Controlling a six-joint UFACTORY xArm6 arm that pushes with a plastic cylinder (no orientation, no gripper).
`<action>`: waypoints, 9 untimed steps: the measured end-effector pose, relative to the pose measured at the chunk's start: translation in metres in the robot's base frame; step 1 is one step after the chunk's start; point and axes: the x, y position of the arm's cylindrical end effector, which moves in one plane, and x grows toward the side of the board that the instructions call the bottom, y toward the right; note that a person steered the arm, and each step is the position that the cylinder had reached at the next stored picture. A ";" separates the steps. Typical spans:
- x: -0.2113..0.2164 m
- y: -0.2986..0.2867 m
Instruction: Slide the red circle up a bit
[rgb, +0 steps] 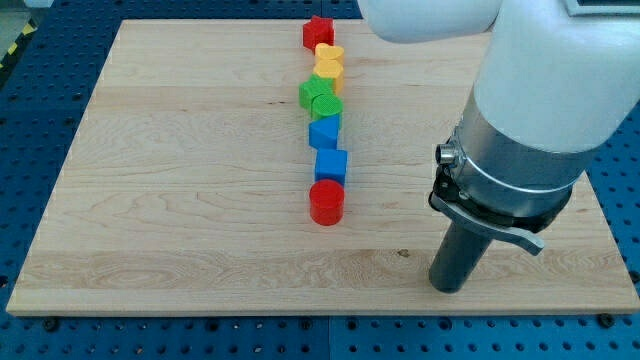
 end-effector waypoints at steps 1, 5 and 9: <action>0.000 0.000; -0.003 0.000; -0.021 -0.001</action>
